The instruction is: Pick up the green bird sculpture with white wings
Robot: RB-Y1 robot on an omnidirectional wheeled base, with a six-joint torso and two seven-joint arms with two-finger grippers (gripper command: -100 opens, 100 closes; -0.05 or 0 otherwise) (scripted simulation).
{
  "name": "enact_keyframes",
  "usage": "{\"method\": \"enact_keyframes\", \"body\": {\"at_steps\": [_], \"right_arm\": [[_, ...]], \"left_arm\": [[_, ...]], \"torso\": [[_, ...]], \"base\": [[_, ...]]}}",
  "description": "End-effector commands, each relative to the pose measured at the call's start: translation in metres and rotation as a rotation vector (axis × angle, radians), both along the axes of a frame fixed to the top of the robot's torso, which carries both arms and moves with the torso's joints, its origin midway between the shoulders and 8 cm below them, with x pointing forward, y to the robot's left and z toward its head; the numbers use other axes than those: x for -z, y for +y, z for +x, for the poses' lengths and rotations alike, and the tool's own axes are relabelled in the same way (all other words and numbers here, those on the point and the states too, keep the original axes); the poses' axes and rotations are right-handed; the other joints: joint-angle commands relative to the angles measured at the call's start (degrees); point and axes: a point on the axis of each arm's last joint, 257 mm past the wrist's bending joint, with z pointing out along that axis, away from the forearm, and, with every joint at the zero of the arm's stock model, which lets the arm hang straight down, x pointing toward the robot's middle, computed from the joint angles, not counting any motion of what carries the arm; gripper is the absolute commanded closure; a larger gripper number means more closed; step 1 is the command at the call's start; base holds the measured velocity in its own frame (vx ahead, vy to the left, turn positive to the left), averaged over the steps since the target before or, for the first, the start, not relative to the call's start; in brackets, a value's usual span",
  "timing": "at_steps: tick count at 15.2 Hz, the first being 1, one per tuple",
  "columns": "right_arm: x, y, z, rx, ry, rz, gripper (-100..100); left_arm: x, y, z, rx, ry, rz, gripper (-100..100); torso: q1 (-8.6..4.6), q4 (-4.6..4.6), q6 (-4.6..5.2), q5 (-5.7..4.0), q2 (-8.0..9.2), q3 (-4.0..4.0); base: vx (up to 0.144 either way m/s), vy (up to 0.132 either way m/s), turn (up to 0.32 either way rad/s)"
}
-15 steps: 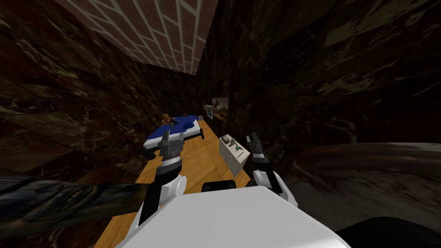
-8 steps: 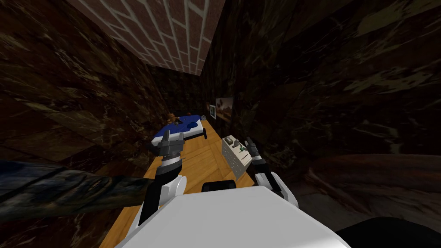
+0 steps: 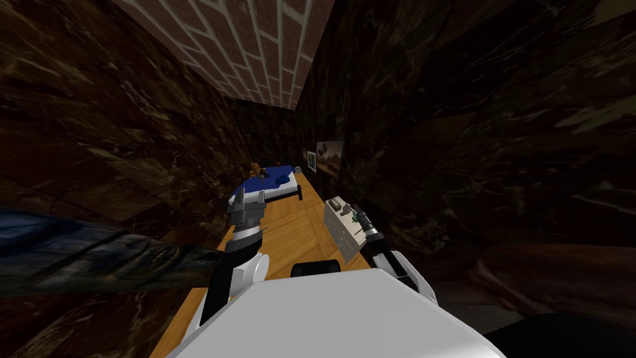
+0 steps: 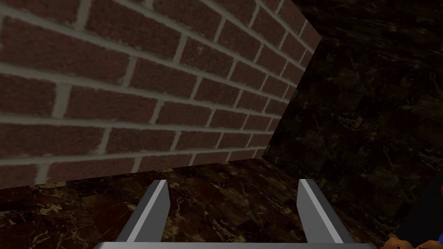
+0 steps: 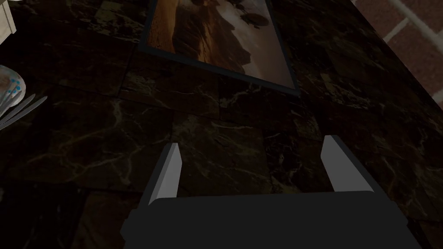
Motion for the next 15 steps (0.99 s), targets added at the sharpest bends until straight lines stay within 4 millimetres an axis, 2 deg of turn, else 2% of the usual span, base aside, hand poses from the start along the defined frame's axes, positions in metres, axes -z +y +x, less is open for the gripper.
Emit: {"method": "enact_keyframes", "body": {"at_steps": [1, 2, 3, 4, 5, 7, 8, 10, 15], "right_arm": [[0.023, -0.005, 0.0, 0.006, 0.046, -0.039, -100], [0.023, -0.005, 0.0, 0.006, 0.046, -0.039, -100], [0.04, -0.011, -0.002, 0.004, 0.087, -0.091, -100], [0.046, -0.014, -0.003, 0.009, 0.1, -0.092, -100], [0.063, -0.02, -0.005, 0.007, 0.139, -0.146, -100], [0.07, -0.024, -0.007, 0.012, 0.154, -0.146, -100], [0.088, -0.032, -0.01, 0.011, 0.198, -0.201, -100], [0.106, -0.041, -0.015, 0.01, 0.241, -0.257, -100], [0.14, -0.061, -0.027, 0.021, 0.322, -0.316, -100]], "left_arm": [[0.0, 0.0, 0.0, 0.0, 0.0, 0.0, 0], [0.0, 0.0, 0.0, 0.0, 0.0, 0.0, 0], [0.0, 0.0, 0.0, 0.0, 0.0, 0.0, 0], [0.0, 0.0, 0.0, 0.0, 0.0, 0.0, 0], [0.0, 0.0, 0.0, 0.0, 0.0, 0.0, 0], [0.0, 0.0, 0.0, 0.0, 0.0, 0.0, 0], [0.0, 0.0, 0.0, 0.0, 0.0, 0.0, 0], [0.0, 0.0, 0.0, 0.0, 0.0, 0.0, 0], [0.0, 0.0, 0.0, 0.0, 0.0, 0.0, 0]], "torso": [[0.0, 0.0, 0.0, 0.0, 0.0, 0.0], [0.0, 0.0, 0.01, 0.0, 0.01, 0.0], [-0.04, 0.0, 0.03, -0.01, 0.03, 0.01], [-0.02, 0.0, 0.01, -0.01, 0.01, 0.01], [-0.02, 0.0, 0.01, -0.01, -0.01, -0.01], [0.03, -0.01, 0.01, 0.01, -0.06, -0.03], [0.0, -0.01, 0.03, 0.0, -0.03, -0.02], [0.02, -0.01, 0.01, 0.0, -0.03, -0.01], [0.0, 0.0, 0.01, 0.0, -0.02, -0.01]], "base": [[0.027, 0.042, 0.118], [0.022, 0.026, 0.033], [0.033, 0.041, 0.114], [0.041, 0.041, 0.124], [0.049, 0.055, 0.157], [0.043, 0.044, 0.08], [0.033, 0.045, 0.107], [0.046, 0.052, 0.152], [0.042, 0.037, 0.086]]}}
